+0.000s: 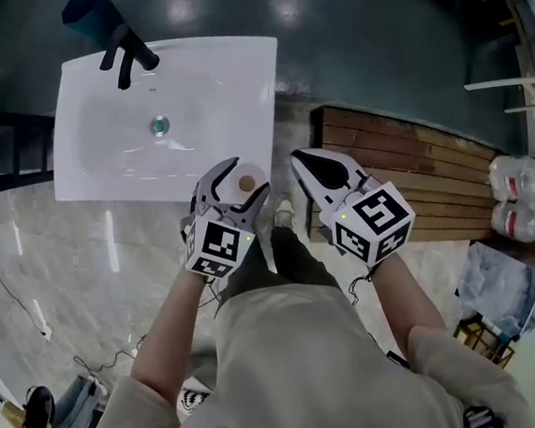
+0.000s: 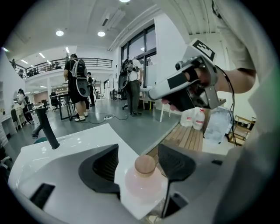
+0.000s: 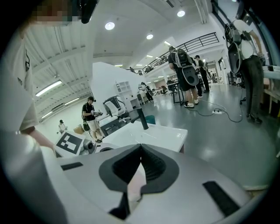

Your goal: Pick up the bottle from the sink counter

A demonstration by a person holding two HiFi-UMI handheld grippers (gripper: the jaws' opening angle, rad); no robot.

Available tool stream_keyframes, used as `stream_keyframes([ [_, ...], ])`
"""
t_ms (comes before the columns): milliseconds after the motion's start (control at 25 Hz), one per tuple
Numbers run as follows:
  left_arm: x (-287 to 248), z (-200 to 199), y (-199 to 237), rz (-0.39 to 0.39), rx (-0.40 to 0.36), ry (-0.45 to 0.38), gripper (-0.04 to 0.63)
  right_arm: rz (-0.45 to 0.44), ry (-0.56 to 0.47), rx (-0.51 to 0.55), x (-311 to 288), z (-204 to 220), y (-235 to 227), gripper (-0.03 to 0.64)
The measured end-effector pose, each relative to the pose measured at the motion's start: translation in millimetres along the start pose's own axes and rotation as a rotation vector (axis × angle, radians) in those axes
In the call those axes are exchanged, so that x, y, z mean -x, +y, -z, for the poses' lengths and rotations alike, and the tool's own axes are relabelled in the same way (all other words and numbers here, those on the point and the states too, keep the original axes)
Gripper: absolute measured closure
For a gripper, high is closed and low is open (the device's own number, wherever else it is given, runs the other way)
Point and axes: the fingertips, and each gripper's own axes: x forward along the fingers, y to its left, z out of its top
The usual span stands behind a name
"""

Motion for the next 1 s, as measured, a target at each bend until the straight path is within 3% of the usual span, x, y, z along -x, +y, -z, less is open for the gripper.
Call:
stream_keyframes([
  [600,-32,35,-13,0.102,-0.013,0.015,0.348,0.021,0.072,-0.015,-22,35,-11,0.621],
  [1000,-31,28,-8,0.105,0.067,-0.046,0.413,0.028,0.101,-0.053,-22,54,-3,0.620],
])
